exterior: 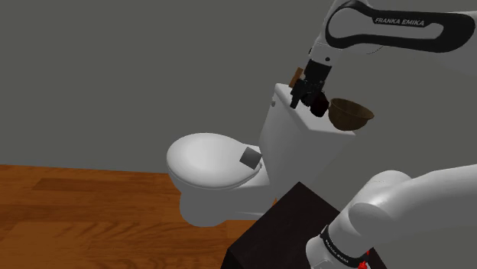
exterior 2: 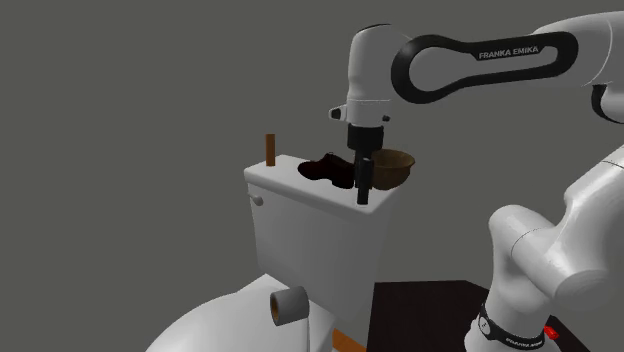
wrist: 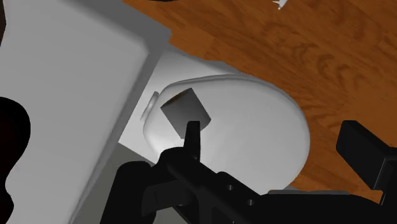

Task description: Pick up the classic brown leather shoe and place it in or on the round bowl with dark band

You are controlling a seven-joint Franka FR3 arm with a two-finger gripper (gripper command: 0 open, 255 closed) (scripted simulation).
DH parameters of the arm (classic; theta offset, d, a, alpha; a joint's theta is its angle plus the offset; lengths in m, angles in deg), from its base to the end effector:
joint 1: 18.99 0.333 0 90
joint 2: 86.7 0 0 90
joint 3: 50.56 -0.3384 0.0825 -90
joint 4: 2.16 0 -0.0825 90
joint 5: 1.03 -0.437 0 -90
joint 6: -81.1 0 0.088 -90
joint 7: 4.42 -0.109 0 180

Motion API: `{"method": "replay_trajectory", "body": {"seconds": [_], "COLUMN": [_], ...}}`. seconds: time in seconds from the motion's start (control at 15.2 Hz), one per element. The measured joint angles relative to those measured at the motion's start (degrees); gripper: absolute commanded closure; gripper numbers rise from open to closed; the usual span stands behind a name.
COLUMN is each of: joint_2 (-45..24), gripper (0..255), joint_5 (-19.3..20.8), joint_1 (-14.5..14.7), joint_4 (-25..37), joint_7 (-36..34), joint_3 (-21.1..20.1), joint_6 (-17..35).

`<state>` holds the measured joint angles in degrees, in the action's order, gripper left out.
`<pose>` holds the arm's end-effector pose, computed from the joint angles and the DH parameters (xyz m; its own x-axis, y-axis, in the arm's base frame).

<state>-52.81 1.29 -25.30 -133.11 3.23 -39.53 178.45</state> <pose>0.3912 -0.1395 0.5742 0.9913 -0.1314 0.0058 -0.1307 -0.9892 -0.0665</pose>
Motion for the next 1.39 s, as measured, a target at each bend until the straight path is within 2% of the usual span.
{"method": "replay_trajectory", "body": {"seconds": [0.33,0.79,1.39], "joint_2": [-4.8,-13.8,-26.3], "gripper": [0,0,0], "joint_5": [2.7,4.0,1.4], "joint_1": [-2.2,-4.4,-7.1], "joint_4": [3.8,13.1,26.5], "joint_7": [3.6,8.9,16.2], "joint_3": [4.2,10.0,17.2], "joint_6": [2.9,5.6,8.0]}}
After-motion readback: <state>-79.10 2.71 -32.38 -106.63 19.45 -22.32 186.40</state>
